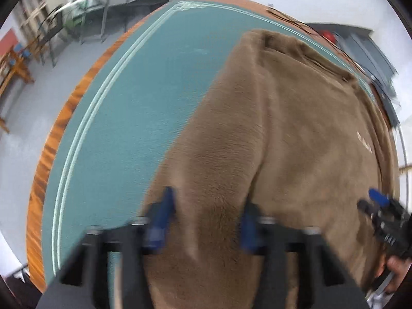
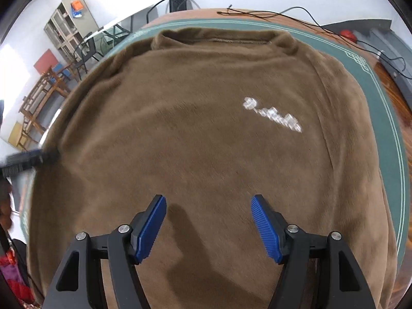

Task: Fold clothes
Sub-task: 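Release the sweatshirt and spread it flat with both grippers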

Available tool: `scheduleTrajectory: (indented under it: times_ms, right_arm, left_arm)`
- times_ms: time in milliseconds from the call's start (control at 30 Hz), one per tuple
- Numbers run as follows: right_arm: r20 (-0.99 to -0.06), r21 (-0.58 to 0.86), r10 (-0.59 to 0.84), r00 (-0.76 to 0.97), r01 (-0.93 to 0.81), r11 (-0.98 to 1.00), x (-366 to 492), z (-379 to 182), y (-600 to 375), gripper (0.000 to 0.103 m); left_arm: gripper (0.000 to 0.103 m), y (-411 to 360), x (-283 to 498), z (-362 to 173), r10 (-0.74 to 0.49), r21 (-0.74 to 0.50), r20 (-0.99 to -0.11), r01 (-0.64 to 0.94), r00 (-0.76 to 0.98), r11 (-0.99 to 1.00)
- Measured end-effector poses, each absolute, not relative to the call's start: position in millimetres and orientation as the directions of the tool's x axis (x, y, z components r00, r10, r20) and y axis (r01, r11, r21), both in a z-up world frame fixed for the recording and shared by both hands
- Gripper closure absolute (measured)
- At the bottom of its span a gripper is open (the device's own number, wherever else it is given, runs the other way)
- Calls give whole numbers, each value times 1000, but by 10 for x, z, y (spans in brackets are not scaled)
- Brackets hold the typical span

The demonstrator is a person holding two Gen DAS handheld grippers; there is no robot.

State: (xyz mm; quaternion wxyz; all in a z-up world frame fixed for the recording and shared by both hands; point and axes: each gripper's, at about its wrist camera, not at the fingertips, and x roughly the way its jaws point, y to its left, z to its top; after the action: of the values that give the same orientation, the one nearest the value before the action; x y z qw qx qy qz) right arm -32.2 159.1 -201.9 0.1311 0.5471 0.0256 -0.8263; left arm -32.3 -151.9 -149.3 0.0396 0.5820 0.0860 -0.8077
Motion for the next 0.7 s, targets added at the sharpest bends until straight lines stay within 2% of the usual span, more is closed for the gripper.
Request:
scheduleTrajectory:
  times_ms: [200,500,700]
  right_arm:
    - [-901,82,-167,-400,221,-972,-287,-2034,1667,33]
    - [-900,44,-63,-431,54,-998,-330,-1968,2161,33]
    - [-882,1,14,-470,-32,-999,-294,-1820,2576,33]
  left_arm:
    - [85,-1951,-481,-1350,-6,-76,-941,231,-339,-970]
    - [87,-2469,-990,-924,-148,13,-892,303,-426,-953]
    - [86,-2413,-1252,-1073,-212,97,-897,297,-388,-950]
